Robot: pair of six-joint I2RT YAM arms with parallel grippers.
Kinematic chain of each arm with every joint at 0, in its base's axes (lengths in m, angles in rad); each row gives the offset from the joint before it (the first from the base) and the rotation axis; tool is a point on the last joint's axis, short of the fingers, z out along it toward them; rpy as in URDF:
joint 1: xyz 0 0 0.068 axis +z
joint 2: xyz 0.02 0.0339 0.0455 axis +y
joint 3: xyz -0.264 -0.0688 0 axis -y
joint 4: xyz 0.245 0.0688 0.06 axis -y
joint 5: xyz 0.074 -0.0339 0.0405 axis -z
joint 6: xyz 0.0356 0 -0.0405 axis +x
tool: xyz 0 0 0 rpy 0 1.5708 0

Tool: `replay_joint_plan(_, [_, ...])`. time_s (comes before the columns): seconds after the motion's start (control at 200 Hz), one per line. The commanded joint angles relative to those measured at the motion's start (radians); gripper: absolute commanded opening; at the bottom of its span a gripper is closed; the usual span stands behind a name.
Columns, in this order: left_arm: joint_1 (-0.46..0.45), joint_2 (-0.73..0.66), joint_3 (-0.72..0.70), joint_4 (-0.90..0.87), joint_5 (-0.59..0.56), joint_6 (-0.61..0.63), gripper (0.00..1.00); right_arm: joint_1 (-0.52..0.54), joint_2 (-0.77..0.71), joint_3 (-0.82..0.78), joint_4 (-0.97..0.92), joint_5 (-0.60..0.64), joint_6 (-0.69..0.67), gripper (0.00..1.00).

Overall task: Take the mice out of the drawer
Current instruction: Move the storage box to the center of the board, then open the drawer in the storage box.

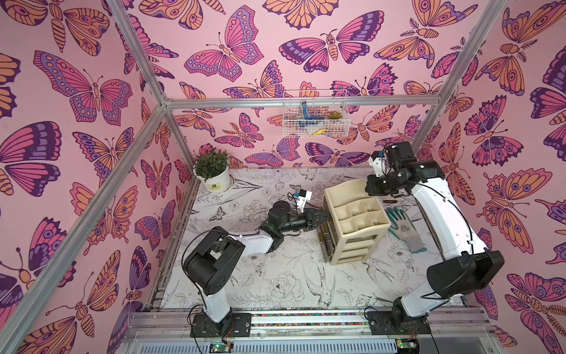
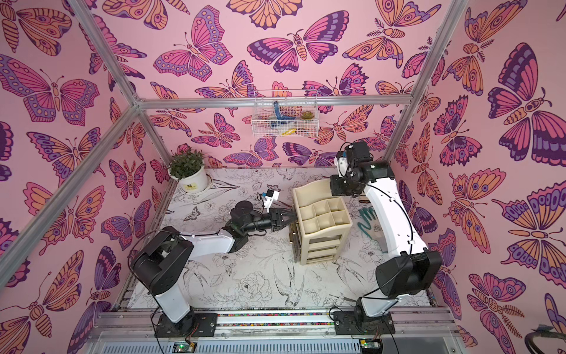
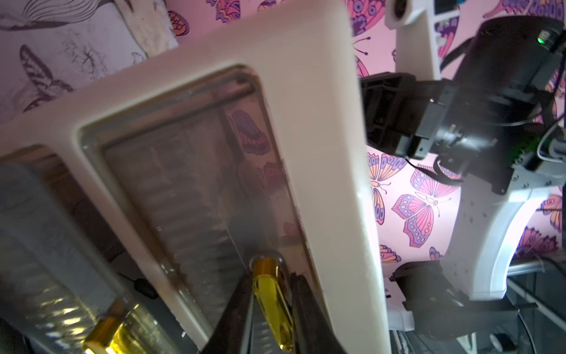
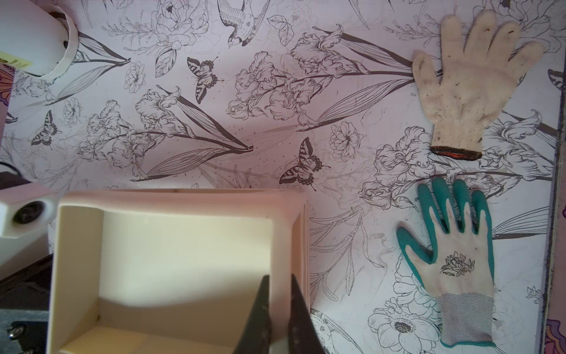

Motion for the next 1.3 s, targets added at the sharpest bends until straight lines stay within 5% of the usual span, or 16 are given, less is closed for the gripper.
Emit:
replay_joint_plan(0.0, [-0.029, 0.059, 0.002, 0.06, 0.053, -0.004, 0.06, 0.014, 0.02, -0.032, -0.034, -0.051, 0.037, 0.0])
replay_joint_plan(0.225, [0.017, -0.077, -0.083, -0.158, 0.058, 0.109, 0.05, -0.019, 0.006, -0.036, -0.031, -0.06, 0.041, 0.0])
replay_joint_plan(0.431, [0.131, -0.327, -0.187, -0.614, 0.028, 0.327, 0.06, -0.038, -0.009, -0.044, -0.025, -0.067, 0.039, 0.0])
replay_joint_plan(0.536, [0.19, -0.447, -0.172, -0.89, -0.034, 0.451, 0.15, -0.038, -0.019, -0.055, -0.013, -0.069, 0.042, 0.0])
replay_joint_plan(0.566, [0.202, -0.475, -0.154, -0.973, -0.061, 0.489, 0.25, -0.038, -0.02, -0.058, -0.011, -0.071, 0.043, 0.0])
replay_joint_plan(0.651, [0.206, -0.496, -0.053, -1.183, -0.136, 0.593, 0.84, -0.038, -0.019, -0.061, -0.006, -0.096, 0.039, 0.0])
replay_joint_plan(0.706, [0.206, -0.496, 0.037, -1.303, -0.169, 0.651, 1.0, -0.038, -0.019, -0.06, -0.005, -0.105, 0.042, 0.0])
replay_joint_plan(1.097, [0.107, -0.084, 0.795, -2.117, -0.462, 0.932, 1.0, -0.038, -0.031, -0.071, -0.009, -0.091, 0.032, 0.0])
replay_joint_plan(1.297, [0.055, 0.045, 0.95, -2.366, -0.674, 0.97, 1.0, -0.038, -0.031, -0.071, -0.012, -0.063, 0.03, 0.0])
